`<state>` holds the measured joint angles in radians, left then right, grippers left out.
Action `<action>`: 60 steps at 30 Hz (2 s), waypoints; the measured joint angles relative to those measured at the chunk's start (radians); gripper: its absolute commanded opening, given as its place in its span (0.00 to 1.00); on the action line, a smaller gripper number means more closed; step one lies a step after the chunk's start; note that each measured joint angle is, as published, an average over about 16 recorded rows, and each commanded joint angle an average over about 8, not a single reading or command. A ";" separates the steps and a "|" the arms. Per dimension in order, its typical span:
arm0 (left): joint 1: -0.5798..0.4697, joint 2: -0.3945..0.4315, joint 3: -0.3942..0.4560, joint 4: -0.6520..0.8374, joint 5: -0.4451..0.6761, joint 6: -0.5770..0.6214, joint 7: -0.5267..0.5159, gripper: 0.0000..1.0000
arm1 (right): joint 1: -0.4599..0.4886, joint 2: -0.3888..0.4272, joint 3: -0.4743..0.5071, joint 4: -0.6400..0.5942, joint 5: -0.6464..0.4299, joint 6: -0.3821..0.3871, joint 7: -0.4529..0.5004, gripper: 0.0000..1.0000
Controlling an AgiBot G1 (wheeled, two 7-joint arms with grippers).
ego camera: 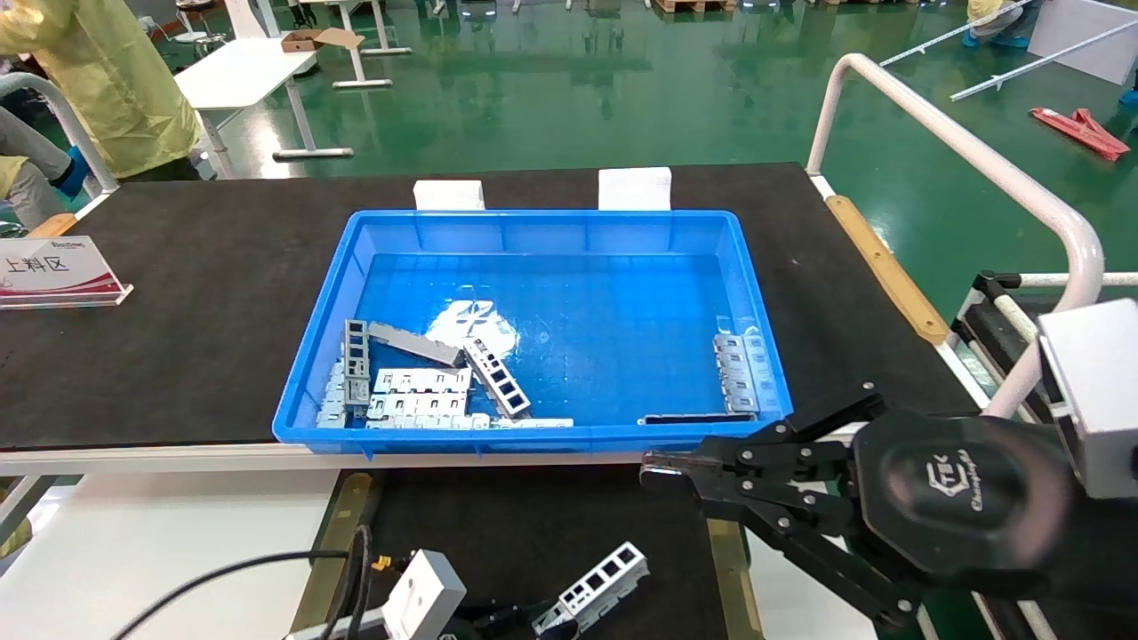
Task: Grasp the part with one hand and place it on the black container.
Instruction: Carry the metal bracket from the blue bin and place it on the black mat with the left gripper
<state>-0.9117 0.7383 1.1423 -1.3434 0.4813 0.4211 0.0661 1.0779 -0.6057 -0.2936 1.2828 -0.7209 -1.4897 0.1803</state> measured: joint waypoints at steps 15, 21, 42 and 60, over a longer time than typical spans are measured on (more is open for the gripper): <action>0.122 0.201 -0.050 0.058 -0.083 -0.368 -0.054 0.00 | 0.000 0.000 -0.001 0.000 0.001 0.000 0.000 0.00; 0.140 0.291 -0.088 0.104 -0.099 -0.462 -0.073 0.00 | 0.000 0.000 -0.001 0.000 0.001 0.001 -0.001 0.00; 0.152 0.571 -0.287 0.354 -0.055 -0.533 -0.112 0.00 | 0.001 0.001 -0.002 0.000 0.002 0.001 -0.001 0.00; 0.156 0.608 -0.305 0.410 -0.036 -0.532 -0.141 1.00 | 0.001 0.001 -0.003 0.000 0.002 0.001 -0.002 1.00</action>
<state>-0.7560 1.3467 0.8368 -0.9337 0.4450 -0.1109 -0.0747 1.0786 -0.6043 -0.2970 1.2828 -0.7186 -1.4883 0.1786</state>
